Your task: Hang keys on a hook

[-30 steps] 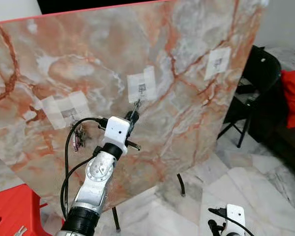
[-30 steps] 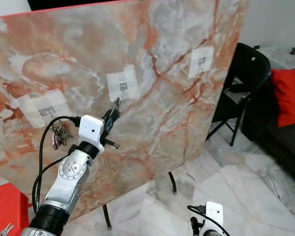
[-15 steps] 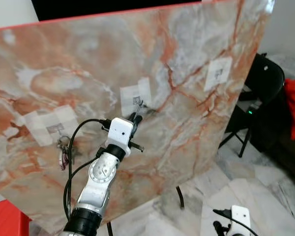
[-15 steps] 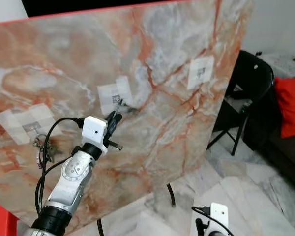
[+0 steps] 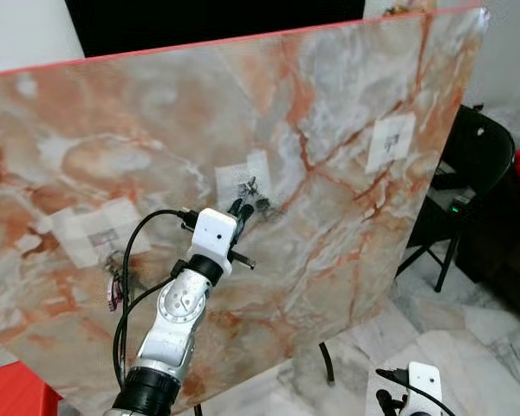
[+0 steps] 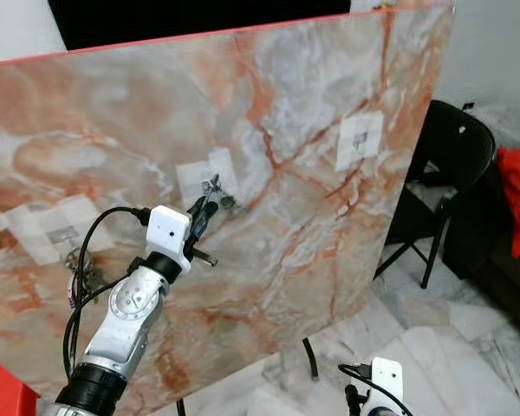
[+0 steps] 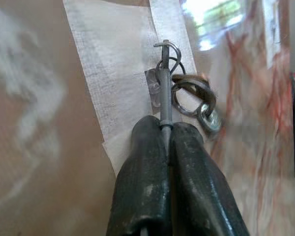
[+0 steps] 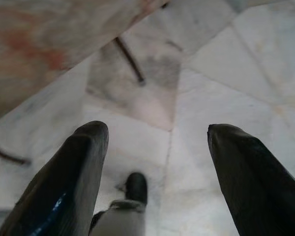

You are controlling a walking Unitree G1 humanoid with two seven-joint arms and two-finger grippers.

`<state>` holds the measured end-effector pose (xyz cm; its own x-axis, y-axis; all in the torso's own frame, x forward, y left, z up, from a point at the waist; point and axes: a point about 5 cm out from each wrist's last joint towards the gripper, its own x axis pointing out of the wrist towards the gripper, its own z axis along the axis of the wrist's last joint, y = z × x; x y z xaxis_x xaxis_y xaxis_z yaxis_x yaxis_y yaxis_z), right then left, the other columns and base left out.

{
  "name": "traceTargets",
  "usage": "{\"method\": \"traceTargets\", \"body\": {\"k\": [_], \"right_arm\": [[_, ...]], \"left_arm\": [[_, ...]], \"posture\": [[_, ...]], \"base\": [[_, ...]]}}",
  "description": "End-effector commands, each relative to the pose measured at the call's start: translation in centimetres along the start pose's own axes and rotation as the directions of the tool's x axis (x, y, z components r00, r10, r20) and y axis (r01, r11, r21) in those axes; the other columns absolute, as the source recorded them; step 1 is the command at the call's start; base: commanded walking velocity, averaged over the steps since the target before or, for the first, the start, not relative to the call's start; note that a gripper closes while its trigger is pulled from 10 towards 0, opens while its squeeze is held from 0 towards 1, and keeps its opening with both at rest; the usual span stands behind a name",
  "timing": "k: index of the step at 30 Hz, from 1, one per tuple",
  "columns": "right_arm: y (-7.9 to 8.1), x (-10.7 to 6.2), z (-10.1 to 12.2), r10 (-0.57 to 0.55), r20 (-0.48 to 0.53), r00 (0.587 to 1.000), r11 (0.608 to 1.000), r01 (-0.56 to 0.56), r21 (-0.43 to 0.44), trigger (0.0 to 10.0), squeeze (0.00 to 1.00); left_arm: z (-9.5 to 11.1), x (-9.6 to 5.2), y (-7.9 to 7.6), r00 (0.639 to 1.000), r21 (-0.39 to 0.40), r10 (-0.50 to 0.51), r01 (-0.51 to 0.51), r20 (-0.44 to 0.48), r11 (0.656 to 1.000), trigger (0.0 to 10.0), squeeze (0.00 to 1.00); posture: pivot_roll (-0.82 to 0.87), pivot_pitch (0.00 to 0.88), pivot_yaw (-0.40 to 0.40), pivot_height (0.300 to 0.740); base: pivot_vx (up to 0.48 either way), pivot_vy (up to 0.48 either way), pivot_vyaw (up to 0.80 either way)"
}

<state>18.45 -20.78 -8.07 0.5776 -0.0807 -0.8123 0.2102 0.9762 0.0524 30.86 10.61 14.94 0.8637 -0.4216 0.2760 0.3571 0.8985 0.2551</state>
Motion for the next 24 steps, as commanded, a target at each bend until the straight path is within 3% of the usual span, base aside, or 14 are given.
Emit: {"method": "traceTargets", "body": {"k": [1,24], "right_arm": [[0.01,0.05,0.38,0.003,0.008,1.0,1.0,-0.003,-0.015,10.0,0.0],[0.05,0.06,0.36,0.003,0.007,1.0,1.0,-0.003,-0.019,10.0,0.0]], "left_arm": [[-0.21,-0.16,0.36,1.0,-0.007,0.017,-0.017,-0.018,1.0,10.0,0.0],[-0.57,-0.85,0.13,0.999,-0.013,-0.003,0.002,-0.041,1.0,10.0,0.0]], "posture": [[0.04,0.0,-0.018,0.732],[0.04,0.0,-0.019,0.732]], "base": [[0.0,0.0,0.0],[0.0,0.0,0.0]]}}
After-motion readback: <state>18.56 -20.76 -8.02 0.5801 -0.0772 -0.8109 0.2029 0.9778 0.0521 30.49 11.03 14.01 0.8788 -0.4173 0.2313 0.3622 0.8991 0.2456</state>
